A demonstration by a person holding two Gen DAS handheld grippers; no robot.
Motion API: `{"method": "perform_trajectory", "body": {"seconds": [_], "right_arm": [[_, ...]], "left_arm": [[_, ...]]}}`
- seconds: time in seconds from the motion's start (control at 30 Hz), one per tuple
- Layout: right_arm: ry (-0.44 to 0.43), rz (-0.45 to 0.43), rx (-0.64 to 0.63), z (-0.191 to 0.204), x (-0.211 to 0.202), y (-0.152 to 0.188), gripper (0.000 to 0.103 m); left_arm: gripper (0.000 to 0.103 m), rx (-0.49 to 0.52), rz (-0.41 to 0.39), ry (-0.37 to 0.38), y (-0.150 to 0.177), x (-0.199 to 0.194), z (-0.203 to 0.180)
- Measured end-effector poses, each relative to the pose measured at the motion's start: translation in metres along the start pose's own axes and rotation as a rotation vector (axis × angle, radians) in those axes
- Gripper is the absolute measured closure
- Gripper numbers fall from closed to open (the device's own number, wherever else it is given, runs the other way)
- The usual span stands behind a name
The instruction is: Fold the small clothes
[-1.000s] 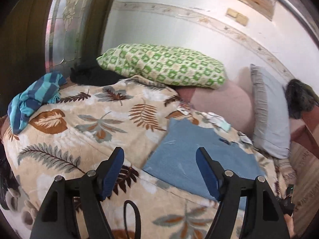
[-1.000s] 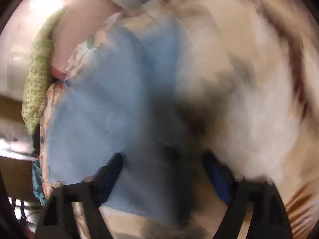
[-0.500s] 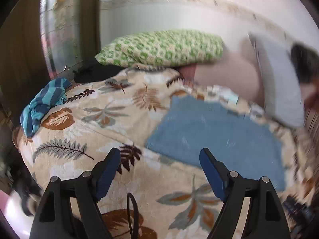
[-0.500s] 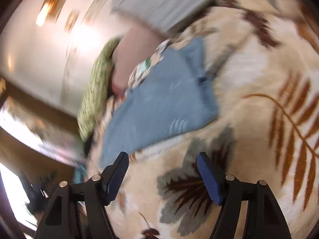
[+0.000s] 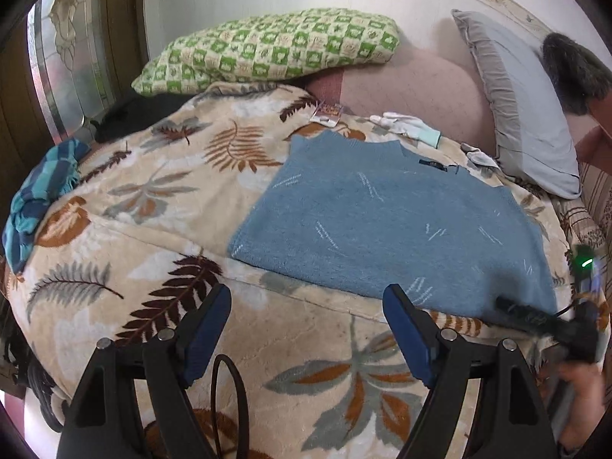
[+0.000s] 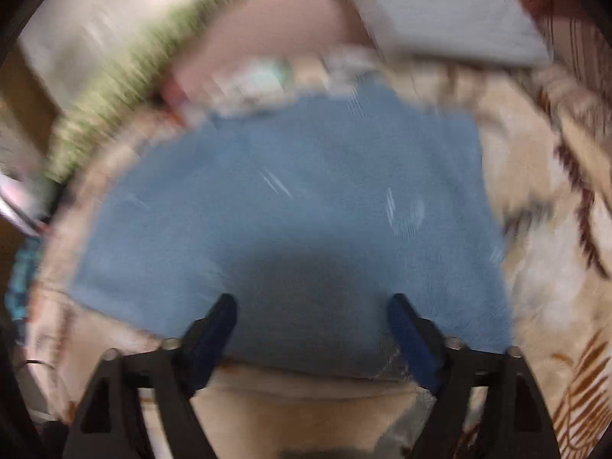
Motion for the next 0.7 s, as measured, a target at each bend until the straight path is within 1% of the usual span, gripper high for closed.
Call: {"method": "perform_trajectory", "body": {"seconds": [0.03,0.07,0.1,0.17,0.23,0.27,0.33,0.37,0.43,0.47,0.5,0.53,0.63,0.7], "right_arm": [[0.022,0.019,-0.018,0.002,0.011,0.002,0.016],[0.039,-0.022,-0.046,0.006,0.005,0.001,0.016],[0.033,-0.034,-0.056,0.008,-0.003,0.001,0.016],[-0.044,-0.095,-0.001,0.003,-0.025,0.0,0.017],[-0.09,-0.16,0.106,-0.016,-0.042,0.005,0.017],[-0.119,-0.151,0.14,-0.023,-0.037,0.008,0.012],[-0.179,-0.002,0.157,-0.036,0.0,0.017,0.011],[-0.219,-0.06,0.186,-0.043,-0.013,0.016,0.014],[-0.319,-0.086,0.265,-0.058,-0.036,0.017,0.014],[-0.341,-0.111,0.305,-0.07,-0.047,0.02,0.014],[-0.348,-0.127,0.345,-0.081,-0.054,0.024,0.014],[-0.387,-0.139,0.436,-0.1,-0.061,0.034,0.013],[-0.493,-0.078,0.607,-0.13,-0.048,0.054,0.013],[-0.515,-0.066,0.632,-0.138,-0.039,0.054,0.014]], "left_arm": [[0.021,-0.005,0.01,0.003,0.0,0.003,0.003],[0.021,-0.005,0.013,0.008,0.0,0.005,0.005],[0.021,-0.007,0.007,0.01,0.0,0.006,0.008],[0.021,-0.018,0.001,0.004,0.002,0.009,0.014],[0.021,-0.042,0.009,0.001,0.003,0.015,0.018],[0.021,-0.057,0.025,0.002,0.005,0.018,0.018],[0.021,-0.057,0.045,0.015,0.006,0.022,0.015],[0.021,-0.037,0.036,0.015,0.006,0.021,0.012],[0.021,0.013,-0.004,-0.019,0.003,0.018,0.005],[0.021,0.024,-0.014,-0.035,0.001,0.018,0.001],[0.021,0.02,-0.019,-0.035,-0.002,0.019,-0.001],[0.021,0.014,-0.025,-0.029,-0.005,0.022,-0.004],[0.021,0.041,-0.037,-0.039,-0.014,0.035,-0.018],[0.021,0.068,-0.037,-0.036,-0.019,0.046,-0.031]]}}
Point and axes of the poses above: each gripper's, at about its wrist camera, not at the fingertips, and x roughly the way its jaws point, z to its left, y to its underside, the point moved 4 cm from there along x, roughly the way its jaws point, and after that the axes turned 8 degrees about y, right-handed, at the moved point
